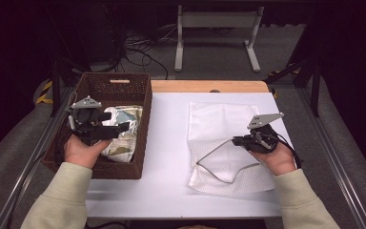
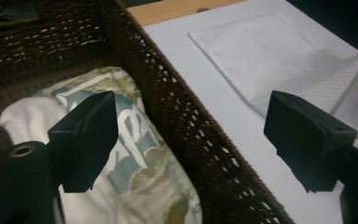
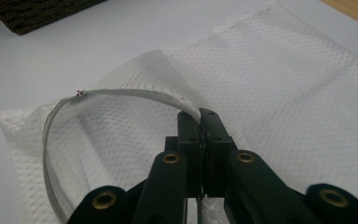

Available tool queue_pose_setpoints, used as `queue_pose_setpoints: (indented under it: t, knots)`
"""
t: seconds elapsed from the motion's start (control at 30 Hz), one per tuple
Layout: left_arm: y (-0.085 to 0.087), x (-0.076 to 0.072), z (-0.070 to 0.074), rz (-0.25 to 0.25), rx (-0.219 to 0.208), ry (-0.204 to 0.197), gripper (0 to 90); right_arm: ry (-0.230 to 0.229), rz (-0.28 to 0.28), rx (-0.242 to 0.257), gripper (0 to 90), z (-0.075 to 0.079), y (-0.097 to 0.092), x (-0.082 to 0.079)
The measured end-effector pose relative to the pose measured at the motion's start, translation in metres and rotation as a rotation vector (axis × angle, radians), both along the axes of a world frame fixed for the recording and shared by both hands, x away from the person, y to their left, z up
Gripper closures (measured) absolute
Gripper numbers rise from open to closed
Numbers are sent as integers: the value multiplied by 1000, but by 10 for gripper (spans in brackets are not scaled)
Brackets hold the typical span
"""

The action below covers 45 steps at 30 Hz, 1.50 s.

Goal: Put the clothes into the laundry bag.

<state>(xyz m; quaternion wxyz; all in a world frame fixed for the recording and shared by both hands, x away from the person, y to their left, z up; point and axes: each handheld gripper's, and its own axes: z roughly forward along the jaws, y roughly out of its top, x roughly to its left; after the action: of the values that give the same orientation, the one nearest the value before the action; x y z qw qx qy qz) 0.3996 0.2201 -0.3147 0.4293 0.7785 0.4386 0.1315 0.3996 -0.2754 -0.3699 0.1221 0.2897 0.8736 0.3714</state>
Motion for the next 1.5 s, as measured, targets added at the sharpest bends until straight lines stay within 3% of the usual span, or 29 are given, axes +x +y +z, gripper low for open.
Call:
queue_pose_setpoints:
  t: [0.23,0.4,0.77,0.93,1.13,1.27,1.5]
  knots:
    - [12,26,-10,41,8,55,165,-4,-2,-4,879,-1,0,-2]
    - [15,36,-13,54,21,61,162,-1,-6,-4,879,-1,-1,-3]
    - [15,49,-20,54,37,106,134,-3,-11,-6,879,-1,-3,-4]
    - [18,53,-23,59,52,109,89,-2,-10,-6,879,-1,-3,-4]
    - [25,67,-35,78,83,173,20,-5,-7,-9,879,-2,-2,-4]
    - [28,74,-42,87,82,221,0,-3,-9,-7,878,-2,-3,-4]
    - [31,83,-50,106,97,262,0,-6,-9,-7,878,-1,-3,-5]
